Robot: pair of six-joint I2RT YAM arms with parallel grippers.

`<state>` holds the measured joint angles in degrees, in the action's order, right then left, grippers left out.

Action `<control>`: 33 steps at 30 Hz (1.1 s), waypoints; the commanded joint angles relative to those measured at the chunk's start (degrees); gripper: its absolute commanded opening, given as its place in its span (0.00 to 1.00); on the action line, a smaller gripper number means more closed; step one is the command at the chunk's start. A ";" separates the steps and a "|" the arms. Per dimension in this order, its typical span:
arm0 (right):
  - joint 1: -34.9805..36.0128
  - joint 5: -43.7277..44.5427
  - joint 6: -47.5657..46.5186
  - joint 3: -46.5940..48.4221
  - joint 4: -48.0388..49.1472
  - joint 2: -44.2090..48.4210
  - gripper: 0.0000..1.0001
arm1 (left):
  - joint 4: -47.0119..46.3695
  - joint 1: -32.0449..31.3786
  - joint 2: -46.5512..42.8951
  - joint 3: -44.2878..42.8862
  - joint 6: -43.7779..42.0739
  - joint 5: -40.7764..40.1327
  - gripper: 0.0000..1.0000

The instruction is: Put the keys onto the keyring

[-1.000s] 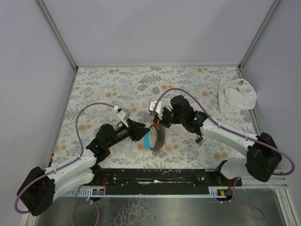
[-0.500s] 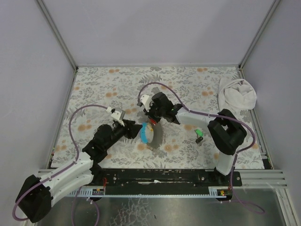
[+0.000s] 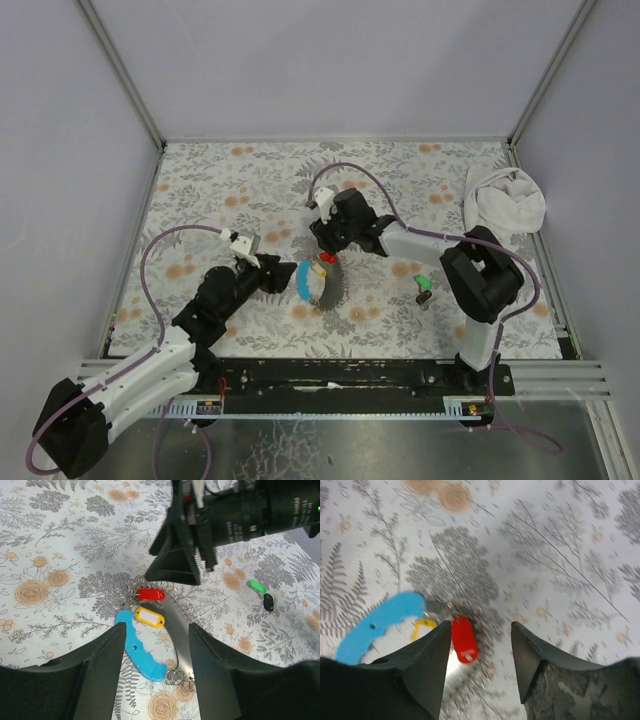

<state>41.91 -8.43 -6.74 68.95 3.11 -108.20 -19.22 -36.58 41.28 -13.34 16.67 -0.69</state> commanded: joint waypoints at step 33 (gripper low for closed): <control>-9.39 26.98 11.93 -36.10 -14.41 82.87 0.99 | 40.14 0.89 -18.08 -26.85 10.88 -13.34 1.00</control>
<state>32.51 17.43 3.95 33.50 -8.82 -29.85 10.39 -35.94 23.22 -32.84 30.20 -14.17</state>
